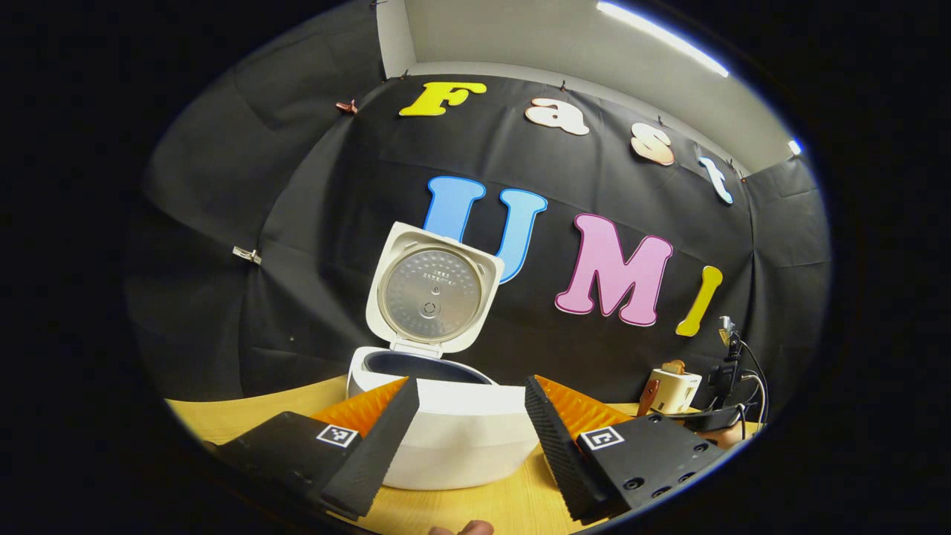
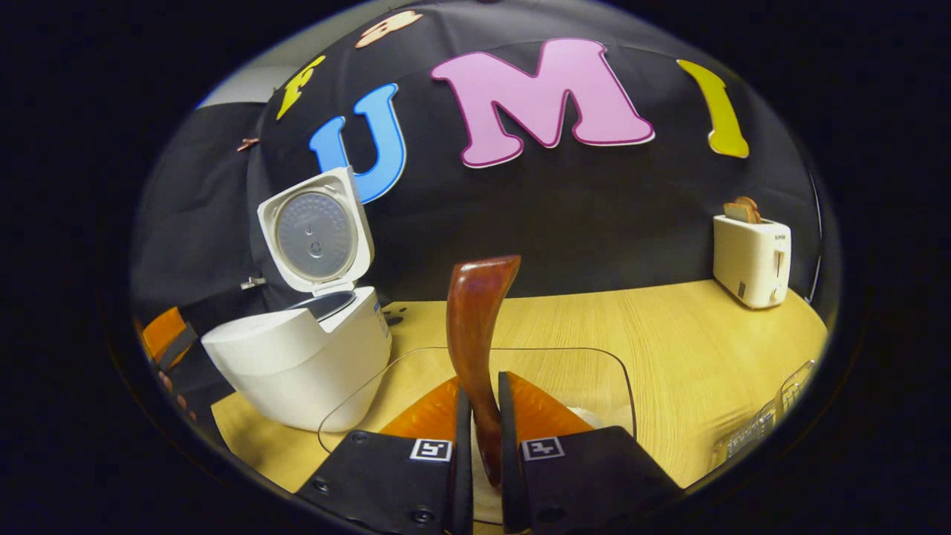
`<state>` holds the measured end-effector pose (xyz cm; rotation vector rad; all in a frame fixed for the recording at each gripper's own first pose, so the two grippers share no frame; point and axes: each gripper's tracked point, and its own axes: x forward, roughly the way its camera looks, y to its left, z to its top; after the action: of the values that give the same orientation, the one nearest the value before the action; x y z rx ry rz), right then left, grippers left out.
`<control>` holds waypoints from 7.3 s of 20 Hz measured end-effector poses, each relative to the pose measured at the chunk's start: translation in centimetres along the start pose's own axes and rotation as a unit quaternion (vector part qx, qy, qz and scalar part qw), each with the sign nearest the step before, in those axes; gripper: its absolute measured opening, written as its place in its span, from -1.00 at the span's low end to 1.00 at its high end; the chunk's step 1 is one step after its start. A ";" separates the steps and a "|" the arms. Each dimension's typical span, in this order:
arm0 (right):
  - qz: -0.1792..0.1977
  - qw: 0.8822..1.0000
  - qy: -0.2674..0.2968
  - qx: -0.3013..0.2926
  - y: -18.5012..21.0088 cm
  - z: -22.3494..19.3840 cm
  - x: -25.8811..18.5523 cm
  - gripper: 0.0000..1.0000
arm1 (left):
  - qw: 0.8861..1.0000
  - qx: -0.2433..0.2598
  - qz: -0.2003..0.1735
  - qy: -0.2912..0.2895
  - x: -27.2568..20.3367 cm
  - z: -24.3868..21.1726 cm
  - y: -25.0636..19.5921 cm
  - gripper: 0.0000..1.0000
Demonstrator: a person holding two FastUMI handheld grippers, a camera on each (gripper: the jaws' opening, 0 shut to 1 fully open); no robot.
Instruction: Close the left gripper, press the button to open the rice cooker; take a wooden spoon from the chopstick holder with the right hand, scoop a spoonful of rice and pour it into the rice cooker, then put the wooden spoon back into the chopstick holder.
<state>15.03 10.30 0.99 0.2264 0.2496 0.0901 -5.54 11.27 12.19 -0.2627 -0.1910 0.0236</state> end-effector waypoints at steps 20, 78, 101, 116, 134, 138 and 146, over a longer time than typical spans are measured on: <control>0.026 0.953 -0.059 0.296 -0.2 5.4 0.0 -0.64 | 1.000 0.004 -0.001 -0.003 -0.2 0.2 0.0 0.86; 0.118 0.936 -0.187 -0.274 34.2 15.4 13.4 -0.65 | 0.998 -0.028 0.059 -0.005 -1.6 0.9 7.3 0.86; 0.157 0.976 -0.115 0.101 23.6 18.9 8.7 -0.71 | 0.998 -0.026 0.061 -0.010 -2.0 1.7 6.6 0.86; 0.030 0.968 -0.237 0.071 -0.9 22.9 -12.4 -0.71 | 0.999 -0.007 0.039 -0.005 -1.3 1.3 3.4 0.86; -0.141 0.969 -0.195 0.062 -20.9 13.3 -18.3 -0.71 | 1.000 -0.006 0.027 0.007 -0.3 -0.1 1.4 0.86; -0.151 0.970 -0.179 0.069 -22.2 11.4 -17.5 -0.71 | 1.000 -0.006 0.026 0.013 -0.1 -0.6 1.3 0.86; -0.168 0.973 -0.124 0.094 -24.3 5.9 -15.2 -0.71 | 1.000 -0.003 0.023 0.011 0.0 -0.5 0.9 0.86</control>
<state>3.28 -16.32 4.43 0.3776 0.0450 -0.2976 -5.48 12.06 11.50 -0.2724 -0.1641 0.0653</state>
